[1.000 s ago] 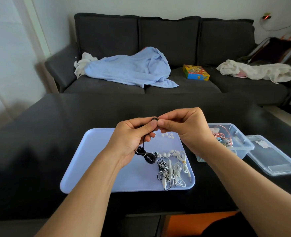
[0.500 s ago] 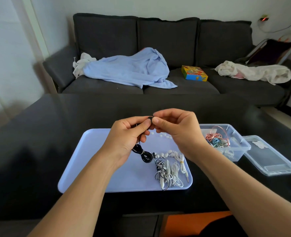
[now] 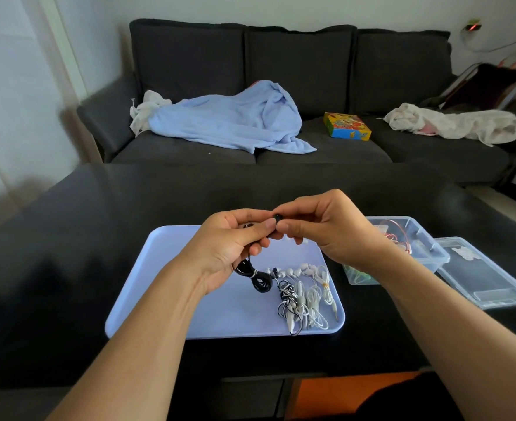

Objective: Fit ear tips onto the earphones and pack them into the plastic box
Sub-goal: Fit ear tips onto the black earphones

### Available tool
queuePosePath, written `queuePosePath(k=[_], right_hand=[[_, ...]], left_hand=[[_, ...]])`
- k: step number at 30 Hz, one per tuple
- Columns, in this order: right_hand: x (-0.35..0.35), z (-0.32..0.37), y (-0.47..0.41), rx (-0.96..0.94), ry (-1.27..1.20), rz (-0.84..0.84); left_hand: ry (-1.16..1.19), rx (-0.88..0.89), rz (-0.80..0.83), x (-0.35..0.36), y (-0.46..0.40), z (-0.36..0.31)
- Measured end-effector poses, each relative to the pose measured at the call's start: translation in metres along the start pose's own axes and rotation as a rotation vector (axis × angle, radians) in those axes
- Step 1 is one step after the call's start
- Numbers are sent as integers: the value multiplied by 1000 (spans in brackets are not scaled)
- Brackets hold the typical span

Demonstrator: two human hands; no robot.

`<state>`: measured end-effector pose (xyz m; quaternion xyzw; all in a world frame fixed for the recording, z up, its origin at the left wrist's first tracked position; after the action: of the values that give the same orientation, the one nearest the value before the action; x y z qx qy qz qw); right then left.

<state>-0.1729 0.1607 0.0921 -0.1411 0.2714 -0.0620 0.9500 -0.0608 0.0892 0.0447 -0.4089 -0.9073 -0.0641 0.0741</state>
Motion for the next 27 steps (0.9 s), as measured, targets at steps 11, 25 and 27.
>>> queuePosePath(k=[11,25,27], right_hand=[[1,-3,-1,-6,-51,-27],[0,11,-1,-139,274,-122],[5,21,-1,-222,440,-140]], left_hand=[[2,-10,-23,-4,1,0],[2,-45,-14,-2,-1,3],[11,-50,-22,-4,-2,3]])
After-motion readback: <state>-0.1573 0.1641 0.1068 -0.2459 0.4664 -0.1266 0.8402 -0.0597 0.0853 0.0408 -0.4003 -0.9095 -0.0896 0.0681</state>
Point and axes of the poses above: each hand's wrist, its own y-axis away from the middle knuckle, its own x-axis out of the palm, z = x × y, the point moved 9 cm from there along -y, towards the middle knuckle, and after that the axes turned 3 degrees about z, right-handed, at the moved point
